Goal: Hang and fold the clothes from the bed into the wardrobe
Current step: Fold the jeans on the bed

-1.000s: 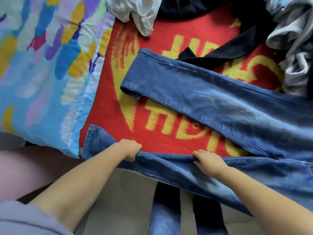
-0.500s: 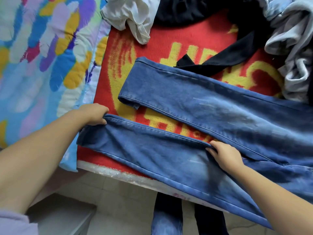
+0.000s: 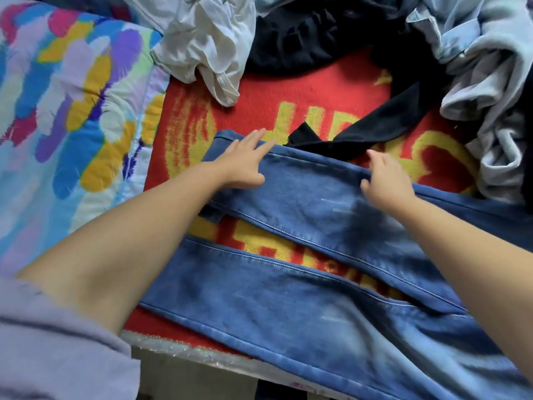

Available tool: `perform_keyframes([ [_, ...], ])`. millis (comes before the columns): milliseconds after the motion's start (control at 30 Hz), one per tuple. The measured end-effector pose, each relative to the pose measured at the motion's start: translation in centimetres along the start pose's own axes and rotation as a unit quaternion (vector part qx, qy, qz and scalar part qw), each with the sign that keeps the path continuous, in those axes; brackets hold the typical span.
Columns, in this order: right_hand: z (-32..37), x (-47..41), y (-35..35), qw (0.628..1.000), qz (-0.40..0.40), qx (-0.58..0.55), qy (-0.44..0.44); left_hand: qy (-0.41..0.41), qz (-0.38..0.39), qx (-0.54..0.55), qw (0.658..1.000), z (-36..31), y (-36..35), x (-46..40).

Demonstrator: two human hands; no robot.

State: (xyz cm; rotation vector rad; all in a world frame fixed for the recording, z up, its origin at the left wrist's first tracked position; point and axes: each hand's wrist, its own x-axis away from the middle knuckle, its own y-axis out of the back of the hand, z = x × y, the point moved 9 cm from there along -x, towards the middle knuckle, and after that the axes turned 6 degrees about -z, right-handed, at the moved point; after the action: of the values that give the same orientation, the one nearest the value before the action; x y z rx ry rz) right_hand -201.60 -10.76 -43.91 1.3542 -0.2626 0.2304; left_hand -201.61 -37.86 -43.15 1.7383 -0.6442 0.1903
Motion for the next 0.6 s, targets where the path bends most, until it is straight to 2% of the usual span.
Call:
perform_keyframes([
  [67, -1.5, -0.8, -1.5, 0.993, 0.092, 0.061, -0.031, 0.014, 0.006, -0.051, 0.999, 0.0, -0.2, -1.9],
  [100, -1.9, -0.8, -1.7, 0.991, 0.103, 0.084, -0.028, 0.024, 0.010, -0.099, 0.995, 0.5, -0.3, -2.5],
  [167, -2.1, -0.1, -1.2, 0.994, 0.062, 0.093, 0.002, 0.029, 0.000, -0.167, 0.985, 1.3, 0.1, -2.9],
  [267, -2.3, 2.5, 0.9, 0.997, -0.037, 0.059, 0.044, 0.002, -0.027, -0.136, 0.990, 1.7, 1.8, -1.9],
  [367, -2.4, 5.4, 2.7, 0.993, -0.080, 0.042, 0.080, -0.008, 0.005, -0.184, 0.983, 3.2, 3.6, 1.1],
  [433, -2.8, 6.6, 4.1, 0.993, -0.094, 0.023, 0.074, 0.030, 0.079, -0.254, 0.964, 5.5, 4.2, 3.7],
  [500, -4.1, 7.2, 6.2, 0.992, -0.126, -0.021, 0.025, 0.087, 0.135, -0.310, 0.937, 8.1, 4.8, 6.5],
  [567, -5.2, 7.8, 8.0, 0.989, -0.137, -0.055, -0.002, 0.144, 0.103, -0.301, 0.937, 10.1, 6.6, 9.0],
  [600, -5.1, 8.1, 8.5, 0.991, -0.125, -0.053, 0.018, 0.159, 0.052, -0.290, 0.942, 10.7, 7.7, 10.2],
])
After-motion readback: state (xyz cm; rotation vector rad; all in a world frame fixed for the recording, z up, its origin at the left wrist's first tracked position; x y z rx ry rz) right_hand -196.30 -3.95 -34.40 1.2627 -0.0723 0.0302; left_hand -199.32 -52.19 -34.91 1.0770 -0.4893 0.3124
